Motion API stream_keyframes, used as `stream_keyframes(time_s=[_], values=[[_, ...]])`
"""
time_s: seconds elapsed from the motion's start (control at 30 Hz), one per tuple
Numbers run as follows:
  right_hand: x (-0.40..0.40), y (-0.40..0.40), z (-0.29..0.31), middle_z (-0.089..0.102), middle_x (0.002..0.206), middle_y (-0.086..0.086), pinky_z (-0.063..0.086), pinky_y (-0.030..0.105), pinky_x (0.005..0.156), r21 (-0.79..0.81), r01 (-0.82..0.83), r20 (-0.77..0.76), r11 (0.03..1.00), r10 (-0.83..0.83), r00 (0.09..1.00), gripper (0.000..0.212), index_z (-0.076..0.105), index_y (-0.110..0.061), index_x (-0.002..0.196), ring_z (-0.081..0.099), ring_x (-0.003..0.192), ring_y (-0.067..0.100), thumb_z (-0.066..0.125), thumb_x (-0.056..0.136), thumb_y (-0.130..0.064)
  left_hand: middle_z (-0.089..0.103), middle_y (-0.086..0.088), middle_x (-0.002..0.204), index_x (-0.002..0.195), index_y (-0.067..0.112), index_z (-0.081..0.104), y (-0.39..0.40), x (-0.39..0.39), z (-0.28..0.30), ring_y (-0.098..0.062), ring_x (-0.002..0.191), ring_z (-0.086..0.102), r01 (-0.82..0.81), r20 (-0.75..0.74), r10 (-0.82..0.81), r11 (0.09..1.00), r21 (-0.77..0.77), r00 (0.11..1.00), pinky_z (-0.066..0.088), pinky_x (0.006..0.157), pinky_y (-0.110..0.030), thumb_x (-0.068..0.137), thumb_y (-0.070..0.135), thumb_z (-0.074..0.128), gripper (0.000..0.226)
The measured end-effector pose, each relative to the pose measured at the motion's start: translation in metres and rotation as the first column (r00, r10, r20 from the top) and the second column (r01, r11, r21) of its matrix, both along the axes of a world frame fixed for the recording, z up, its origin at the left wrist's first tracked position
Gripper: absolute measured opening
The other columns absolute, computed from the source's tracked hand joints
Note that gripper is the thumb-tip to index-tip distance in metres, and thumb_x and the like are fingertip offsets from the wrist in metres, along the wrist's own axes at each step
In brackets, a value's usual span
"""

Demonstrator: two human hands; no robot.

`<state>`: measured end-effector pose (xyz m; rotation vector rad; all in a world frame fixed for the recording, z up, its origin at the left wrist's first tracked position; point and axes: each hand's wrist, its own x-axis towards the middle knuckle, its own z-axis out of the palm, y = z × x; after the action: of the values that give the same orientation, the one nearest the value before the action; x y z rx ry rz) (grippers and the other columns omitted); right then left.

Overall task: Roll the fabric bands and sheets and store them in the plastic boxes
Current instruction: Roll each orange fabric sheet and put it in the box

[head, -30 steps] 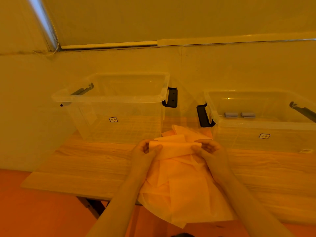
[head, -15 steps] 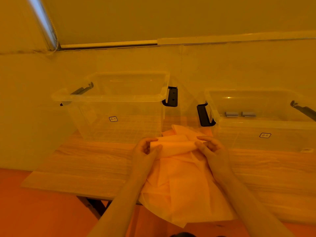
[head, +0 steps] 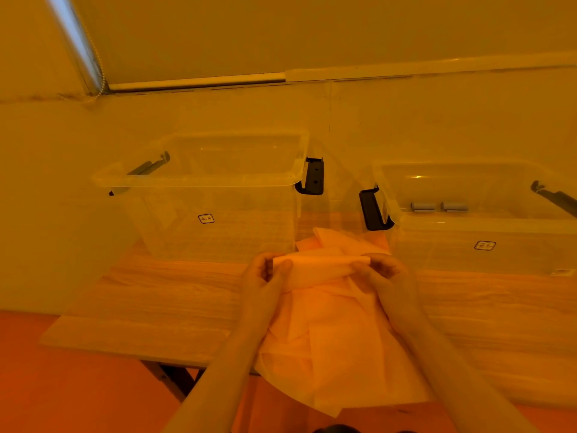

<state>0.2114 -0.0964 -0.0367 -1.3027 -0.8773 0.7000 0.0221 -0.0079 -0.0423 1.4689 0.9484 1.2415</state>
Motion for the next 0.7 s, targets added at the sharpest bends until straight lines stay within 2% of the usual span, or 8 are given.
stream_keyframes(time_s=[0.07, 0.13, 0.2, 0.27, 0.37, 0.43, 0.57, 0.7], values=[[0.0003, -0.0005, 0.0005, 0.070, 0.094, -0.002, 0.053, 0.018, 0.066, 0.009, 0.000, 0.031, 1.000, -0.001, 1.000, 0.010, 0.071, -0.014, 0.095, 0.067, 0.083, 0.006, 0.065, 0.087, -0.016, 0.064, -0.001, 0.089, 0.092, 0.019, 0.061, 0.0010, -0.0003, -0.0016, -0.015, 0.081, 0.059, -0.008, -0.035, 0.009, 1.000, 0.025, 0.999, 0.047, 0.065, -0.029, 0.090, 0.021, 0.062, 0.003], [0.0006, -0.0002, -0.0006, 0.071, 0.090, -0.003, 0.054, 0.019, 0.064, 0.021, -0.005, 0.005, 1.000, 0.005, 1.000, 0.010, 0.070, -0.016, 0.095, 0.068, 0.080, 0.009, 0.067, 0.086, -0.014, 0.063, 0.000, 0.088, 0.091, 0.018, 0.061, 0.0017, -0.0001, -0.0025, -0.013, 0.078, 0.058, -0.012, -0.040, 0.013, 0.999, 0.039, 0.999, 0.047, 0.065, -0.029, 0.090, 0.020, 0.062, 0.002], [0.0004, 0.0003, -0.0008, 0.071, 0.080, -0.002, 0.053, 0.019, 0.059, 0.048, -0.001, -0.058, 0.999, 0.004, 0.998, 0.016, 0.067, -0.020, 0.096, 0.068, 0.071, 0.011, 0.068, 0.083, -0.010, 0.064, 0.001, 0.088, 0.089, 0.022, 0.059, 0.0015, 0.0005, -0.0018, -0.012, 0.080, 0.060, -0.025, -0.001, 0.025, 0.999, 0.030, 1.000, 0.048, 0.065, -0.026, 0.090, 0.016, 0.062, 0.006], [0.0004, 0.0005, -0.0003, 0.071, 0.080, 0.001, 0.053, 0.021, 0.057, 0.046, 0.013, -0.070, 0.999, -0.010, 0.998, 0.019, 0.065, -0.021, 0.097, 0.069, 0.068, 0.014, 0.069, 0.082, -0.010, 0.065, 0.003, 0.095, 0.096, 0.024, 0.059, 0.0002, 0.0009, -0.0004, -0.010, 0.085, 0.063, -0.025, 0.039, 0.025, 1.000, 0.005, 0.999, 0.051, 0.068, -0.024, 0.089, 0.014, 0.063, 0.013], [0.0010, 0.0010, -0.0014, 0.072, 0.091, 0.007, 0.057, 0.030, 0.066, 0.024, 0.029, -0.052, 0.999, -0.028, 0.998, 0.015, 0.069, -0.021, 0.094, 0.071, 0.080, 0.021, 0.071, 0.081, -0.013, 0.064, 0.006, 0.104, 0.115, 0.020, 0.057, -0.0015, -0.0001, -0.0001, 0.001, 0.087, 0.065, -0.011, 0.064, 0.011, 1.000, -0.005, 0.998, 0.053, 0.067, -0.019, 0.086, 0.010, 0.066, 0.032], [0.0024, 0.0018, -0.0032, 0.072, 0.096, 0.007, 0.058, 0.036, 0.074, 0.008, 0.049, -0.073, 0.999, -0.048, 0.996, 0.013, 0.071, -0.023, 0.091, 0.070, 0.086, 0.022, 0.072, 0.081, -0.014, 0.065, 0.002, 0.108, 0.117, 0.023, 0.057, -0.0003, -0.0009, -0.0009, -0.001, 0.091, 0.065, -0.006, 0.068, 0.006, 1.000, -0.003, 0.998, 0.054, 0.068, -0.018, 0.083, 0.009, 0.069, 0.039], [0.0041, 0.0033, -0.0041, 0.070, 0.101, 0.002, 0.055, 0.027, 0.075, -0.007, 0.077, -0.047, 0.997, -0.077, 0.996, 0.013, 0.071, -0.025, 0.090, 0.066, 0.093, 0.015, 0.069, 0.084, -0.014, 0.065, -0.003, 0.111, 0.110, 0.034, 0.059, 0.0033, -0.0009, -0.0039, -0.014, 0.099, 0.064, 0.000, 0.029, 0.000, 1.000, 0.003, 1.000, 0.057, 0.076, -0.029, 0.079, 0.009, 0.073, 0.042], [0.0028, 0.0029, -0.0040, 0.071, 0.103, 0.002, 0.058, 0.034, 0.076, 0.021, -0.014, -0.084, 1.000, 0.016, 0.996, 0.029, 0.067, -0.032, 0.105, 0.069, 0.093, 0.016, 0.069, 0.084, -0.012, 0.066, 0.001, 0.104, 0.098, 0.032, 0.063, 0.0043, -0.0003, -0.0044, -0.018, 0.098, 0.063, -0.051, -0.032, 0.052, 0.998, 0.031, 0.998, 0.054, 0.085, -0.048, 0.079, 0.013, 0.074, 0.030]])
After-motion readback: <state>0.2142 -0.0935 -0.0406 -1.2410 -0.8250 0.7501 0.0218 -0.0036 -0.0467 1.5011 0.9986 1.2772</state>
